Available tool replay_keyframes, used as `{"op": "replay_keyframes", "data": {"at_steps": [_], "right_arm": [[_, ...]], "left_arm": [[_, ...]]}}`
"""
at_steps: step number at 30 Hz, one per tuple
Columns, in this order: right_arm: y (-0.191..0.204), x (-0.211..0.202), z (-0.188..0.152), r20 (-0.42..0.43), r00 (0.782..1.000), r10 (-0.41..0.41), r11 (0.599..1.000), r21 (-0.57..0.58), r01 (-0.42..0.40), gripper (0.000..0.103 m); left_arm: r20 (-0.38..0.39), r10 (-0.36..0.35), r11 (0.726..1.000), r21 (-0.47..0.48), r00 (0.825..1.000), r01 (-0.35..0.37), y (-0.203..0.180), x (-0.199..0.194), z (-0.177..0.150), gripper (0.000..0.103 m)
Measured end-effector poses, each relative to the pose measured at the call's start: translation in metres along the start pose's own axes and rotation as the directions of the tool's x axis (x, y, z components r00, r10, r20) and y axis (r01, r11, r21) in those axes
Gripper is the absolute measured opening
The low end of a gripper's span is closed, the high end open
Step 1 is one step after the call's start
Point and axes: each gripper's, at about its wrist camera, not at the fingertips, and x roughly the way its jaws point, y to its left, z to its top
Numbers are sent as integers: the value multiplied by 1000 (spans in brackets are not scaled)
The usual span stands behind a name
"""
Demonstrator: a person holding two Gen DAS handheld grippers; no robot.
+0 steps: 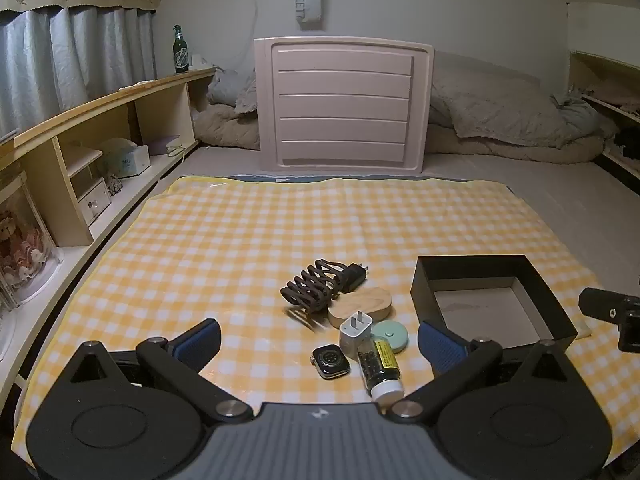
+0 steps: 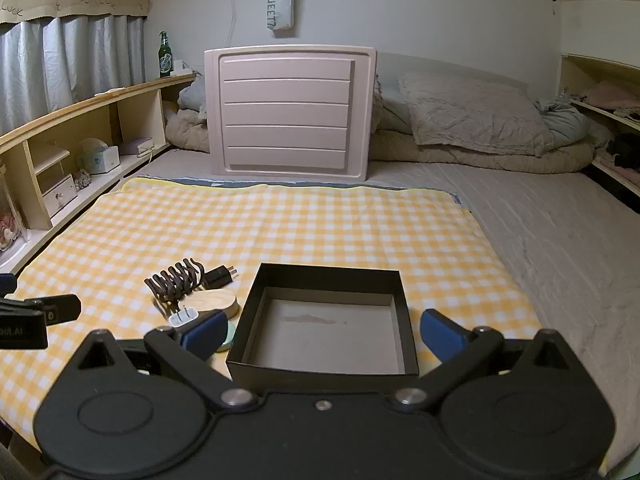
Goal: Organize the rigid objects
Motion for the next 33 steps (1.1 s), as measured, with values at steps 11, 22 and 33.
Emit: {"op": "replay_keyframes", "data": {"at_steps": [11,22,33], "right_arm": [[0,-1,0,4,1000,0,1000,0,0,103],[0,0,0,2,1000,1,1000,-3,-1,103],[0,0,0,0,1000,1,1000,-3,-1,103]], "left_arm": [[1,6,1000,6,1000,-6,0,0,0,103],[-2,6,1000,4,1000,-6,0,0,0,103],[-3,6,1000,4,1000,-6,0,0,0,103]]}}
